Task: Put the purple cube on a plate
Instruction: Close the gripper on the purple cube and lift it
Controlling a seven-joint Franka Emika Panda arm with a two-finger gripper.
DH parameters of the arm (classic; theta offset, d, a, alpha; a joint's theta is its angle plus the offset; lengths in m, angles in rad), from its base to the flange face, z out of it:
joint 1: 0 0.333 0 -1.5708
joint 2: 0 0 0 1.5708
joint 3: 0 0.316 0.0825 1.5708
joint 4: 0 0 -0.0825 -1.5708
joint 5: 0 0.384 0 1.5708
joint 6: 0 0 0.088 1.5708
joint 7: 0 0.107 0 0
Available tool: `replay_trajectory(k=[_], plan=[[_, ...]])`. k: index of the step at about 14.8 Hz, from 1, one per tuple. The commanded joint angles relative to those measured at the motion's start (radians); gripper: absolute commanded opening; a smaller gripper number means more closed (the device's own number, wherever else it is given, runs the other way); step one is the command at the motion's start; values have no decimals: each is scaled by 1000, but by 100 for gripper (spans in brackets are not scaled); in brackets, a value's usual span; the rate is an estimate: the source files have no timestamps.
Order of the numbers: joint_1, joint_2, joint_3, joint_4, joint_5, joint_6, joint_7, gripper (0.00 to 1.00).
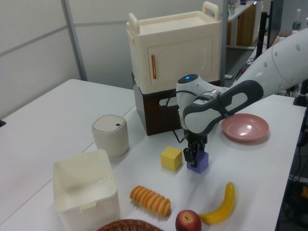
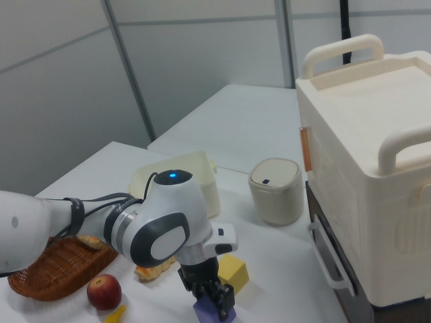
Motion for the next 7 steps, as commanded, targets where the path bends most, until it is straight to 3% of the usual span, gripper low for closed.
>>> replay_trajectory(k=[1, 4, 7], plan=[[4, -11, -1, 8, 3, -2, 8, 19], [-10, -43, -14, 8, 1, -37, -70, 20], [-77, -74, -18, 20, 1, -68, -173, 21]])
